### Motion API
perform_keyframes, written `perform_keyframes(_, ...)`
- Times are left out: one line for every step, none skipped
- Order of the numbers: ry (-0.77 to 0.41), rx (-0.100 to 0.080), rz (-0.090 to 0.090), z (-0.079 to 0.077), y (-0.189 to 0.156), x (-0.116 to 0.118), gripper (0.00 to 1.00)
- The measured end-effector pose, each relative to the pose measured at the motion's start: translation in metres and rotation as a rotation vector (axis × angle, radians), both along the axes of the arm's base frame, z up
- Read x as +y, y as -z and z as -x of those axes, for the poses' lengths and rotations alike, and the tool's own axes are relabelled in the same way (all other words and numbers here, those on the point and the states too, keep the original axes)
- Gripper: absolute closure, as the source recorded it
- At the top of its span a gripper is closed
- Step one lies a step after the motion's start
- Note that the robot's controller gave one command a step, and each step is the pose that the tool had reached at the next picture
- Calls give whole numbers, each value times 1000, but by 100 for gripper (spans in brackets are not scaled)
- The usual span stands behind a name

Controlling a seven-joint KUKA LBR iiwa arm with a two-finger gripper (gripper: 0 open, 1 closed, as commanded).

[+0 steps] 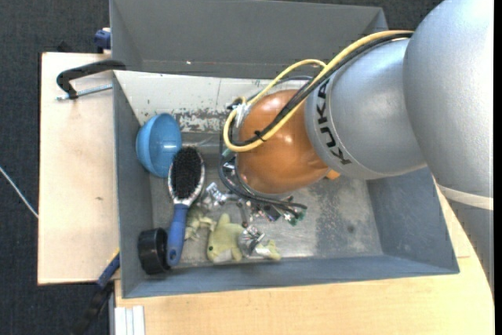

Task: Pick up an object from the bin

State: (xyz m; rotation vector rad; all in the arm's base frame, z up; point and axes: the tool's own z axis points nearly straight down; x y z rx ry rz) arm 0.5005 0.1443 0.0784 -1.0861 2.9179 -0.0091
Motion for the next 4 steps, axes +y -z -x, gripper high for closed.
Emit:
perform_keyframes(-6, 21, 5, 6, 5, 0, 100)
perform_keyframes(-4, 22, 2, 5, -40, 1, 100)
perform_keyframes(-2, 24, 3, 3, -49, 1, 100)
perform_keyframes(-1, 16, 0, 1, -122, 3, 100)
